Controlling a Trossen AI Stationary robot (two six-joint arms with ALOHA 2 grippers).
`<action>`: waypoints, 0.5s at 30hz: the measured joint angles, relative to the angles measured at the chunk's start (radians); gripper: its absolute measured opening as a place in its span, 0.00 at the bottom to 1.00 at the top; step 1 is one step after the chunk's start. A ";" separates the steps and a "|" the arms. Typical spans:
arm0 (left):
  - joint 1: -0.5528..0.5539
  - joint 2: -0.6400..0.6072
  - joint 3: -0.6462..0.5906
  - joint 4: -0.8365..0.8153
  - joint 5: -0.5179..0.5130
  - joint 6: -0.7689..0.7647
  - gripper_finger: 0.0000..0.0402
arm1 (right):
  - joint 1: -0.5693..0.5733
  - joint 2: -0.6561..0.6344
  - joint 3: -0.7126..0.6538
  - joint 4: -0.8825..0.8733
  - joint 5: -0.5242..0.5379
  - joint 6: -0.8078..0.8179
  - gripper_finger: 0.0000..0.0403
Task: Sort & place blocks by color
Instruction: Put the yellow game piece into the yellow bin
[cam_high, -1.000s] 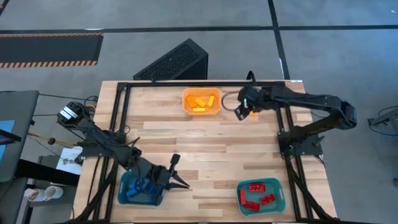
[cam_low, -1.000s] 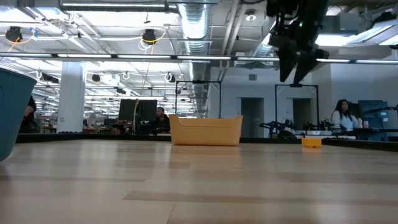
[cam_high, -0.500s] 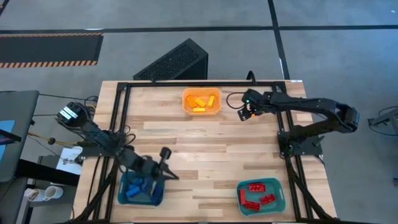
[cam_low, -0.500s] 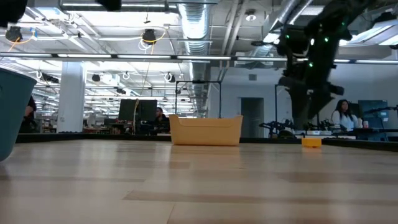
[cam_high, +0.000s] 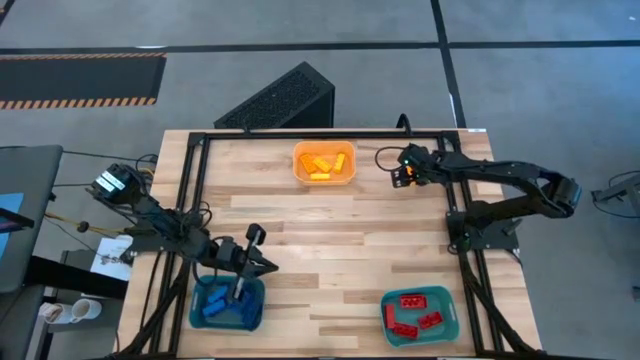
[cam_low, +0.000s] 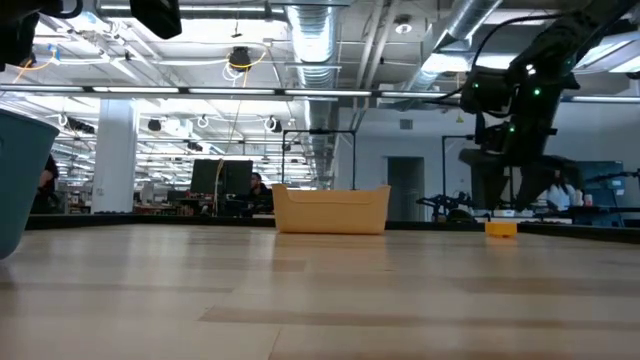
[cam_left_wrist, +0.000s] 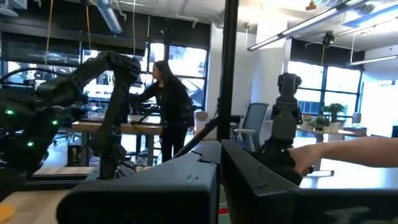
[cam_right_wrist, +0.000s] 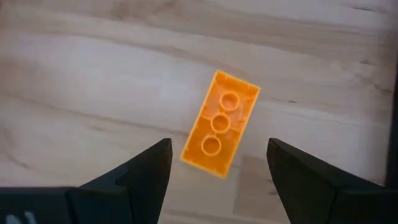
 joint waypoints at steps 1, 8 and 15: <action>0.000 0.000 0.003 -0.005 0.000 0.000 0.00 | -0.007 0.000 -0.009 0.022 -0.001 0.000 0.71; 0.000 0.000 0.004 -0.013 -0.001 -0.012 0.00 | -0.044 0.014 -0.050 0.097 -0.004 0.042 0.71; 0.009 0.000 0.004 -0.031 -0.001 -0.019 0.00 | -0.043 0.131 -0.055 0.194 -0.005 0.052 0.71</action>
